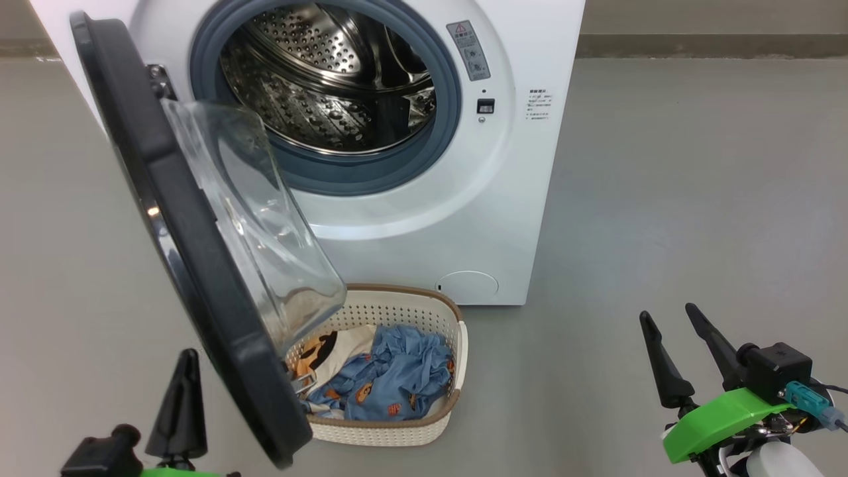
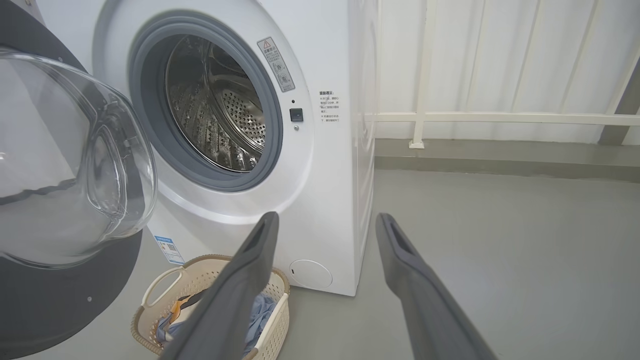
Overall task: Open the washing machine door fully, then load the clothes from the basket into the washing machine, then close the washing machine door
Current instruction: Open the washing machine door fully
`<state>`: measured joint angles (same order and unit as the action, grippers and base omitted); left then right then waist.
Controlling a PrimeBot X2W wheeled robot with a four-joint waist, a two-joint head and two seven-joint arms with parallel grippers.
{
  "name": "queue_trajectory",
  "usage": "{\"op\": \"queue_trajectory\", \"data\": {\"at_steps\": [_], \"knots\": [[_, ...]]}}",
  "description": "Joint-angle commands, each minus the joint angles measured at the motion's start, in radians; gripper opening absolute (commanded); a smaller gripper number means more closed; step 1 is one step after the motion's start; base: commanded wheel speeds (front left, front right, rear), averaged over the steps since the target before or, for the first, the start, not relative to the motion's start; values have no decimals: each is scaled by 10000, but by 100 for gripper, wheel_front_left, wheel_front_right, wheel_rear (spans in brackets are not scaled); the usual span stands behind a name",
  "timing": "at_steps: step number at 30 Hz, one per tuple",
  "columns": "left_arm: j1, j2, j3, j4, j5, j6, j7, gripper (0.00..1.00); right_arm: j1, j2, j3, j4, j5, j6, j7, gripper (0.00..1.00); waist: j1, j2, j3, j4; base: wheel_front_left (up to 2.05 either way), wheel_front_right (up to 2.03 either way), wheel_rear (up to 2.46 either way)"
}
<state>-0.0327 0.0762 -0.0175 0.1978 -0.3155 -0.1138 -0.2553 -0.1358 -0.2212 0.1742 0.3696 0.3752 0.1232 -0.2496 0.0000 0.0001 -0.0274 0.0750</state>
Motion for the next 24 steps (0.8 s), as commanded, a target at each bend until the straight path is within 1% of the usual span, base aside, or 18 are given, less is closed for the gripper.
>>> {"op": "queue_trajectory", "data": {"at_steps": [1, 7, 14, 21, 24], "knots": [[-317, 103, 409, -393, 53, 44, -65, 0, -146, -130, 208, -222, -24, 75, -122, 100, 0, -1, -13, 15, 0, 0, 0], [-308, 105, 638, -1032, 185, 60, -65, 0, -100, -91, 269, -205, 39, 75, -122, 100, 0, -1, -59, 68, 0, 0, 0], [-328, 93, 734, -2342, 449, 78, -65, 0, -87, -77, 294, -214, 105, 75, -122, 100, 0, -1, -79, 125, 0, 0, 0], [-293, 109, 590, -3810, 719, 118, -65, 0, -96, -43, 289, -211, 152, 75, -122, 100, 0, -1, -87, 147, 0, 0, 0], [-268, 118, 308, -4378, 773, 81, -22, 0, -91, -13, 261, -205, 180, 75, -122, 100, 0, -1, -93, 146, 0, 0, 0]]}}
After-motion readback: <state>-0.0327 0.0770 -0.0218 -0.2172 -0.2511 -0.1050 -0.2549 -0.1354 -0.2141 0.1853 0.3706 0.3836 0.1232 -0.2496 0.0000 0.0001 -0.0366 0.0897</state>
